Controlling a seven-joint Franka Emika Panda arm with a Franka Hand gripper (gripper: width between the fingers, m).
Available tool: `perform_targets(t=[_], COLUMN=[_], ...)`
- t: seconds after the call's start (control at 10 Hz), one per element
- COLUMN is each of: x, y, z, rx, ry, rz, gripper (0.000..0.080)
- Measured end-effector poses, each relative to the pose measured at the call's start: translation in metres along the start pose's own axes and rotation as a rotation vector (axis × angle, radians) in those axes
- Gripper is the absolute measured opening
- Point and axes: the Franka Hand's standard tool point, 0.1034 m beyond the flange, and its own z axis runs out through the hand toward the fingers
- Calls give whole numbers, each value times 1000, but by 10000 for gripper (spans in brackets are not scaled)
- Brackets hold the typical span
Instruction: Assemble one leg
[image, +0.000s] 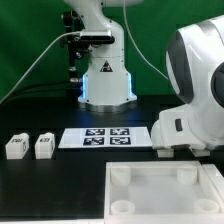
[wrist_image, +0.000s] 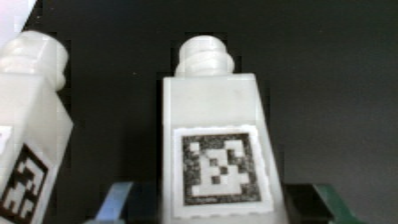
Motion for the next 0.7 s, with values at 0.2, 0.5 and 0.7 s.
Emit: perform_targets(t=[0.2, 0.5, 0.7], x=[0, 0, 3], y=[0, 0, 6], z=[0, 0, -26], rx=[0, 0, 9], ry=[0, 0, 28], rz=[0, 0, -37], gripper=[292, 292, 294])
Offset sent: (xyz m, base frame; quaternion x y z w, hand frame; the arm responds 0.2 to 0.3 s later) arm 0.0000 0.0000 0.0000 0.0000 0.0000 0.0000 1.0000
